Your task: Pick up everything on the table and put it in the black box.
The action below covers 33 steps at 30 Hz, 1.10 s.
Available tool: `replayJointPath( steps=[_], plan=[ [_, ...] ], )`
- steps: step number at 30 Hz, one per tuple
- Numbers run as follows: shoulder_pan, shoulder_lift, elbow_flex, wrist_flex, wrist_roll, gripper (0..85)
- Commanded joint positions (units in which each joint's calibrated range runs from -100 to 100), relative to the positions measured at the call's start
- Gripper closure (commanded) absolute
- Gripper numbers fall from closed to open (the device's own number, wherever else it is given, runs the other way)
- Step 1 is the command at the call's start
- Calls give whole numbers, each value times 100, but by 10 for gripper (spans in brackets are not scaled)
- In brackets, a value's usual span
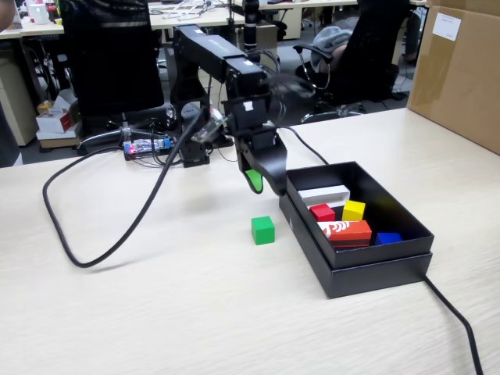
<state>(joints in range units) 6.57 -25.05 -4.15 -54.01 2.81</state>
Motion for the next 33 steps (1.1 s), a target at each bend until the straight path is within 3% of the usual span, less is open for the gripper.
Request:
replayJointPath(
  steps=[1, 13, 33],
  plan=[
    [-5, -301, -92, 394, 0, 375],
    [-20, 537, -237, 1258, 20, 380],
    [-171, 1478, -56, 1474, 93, 408]
  ],
)
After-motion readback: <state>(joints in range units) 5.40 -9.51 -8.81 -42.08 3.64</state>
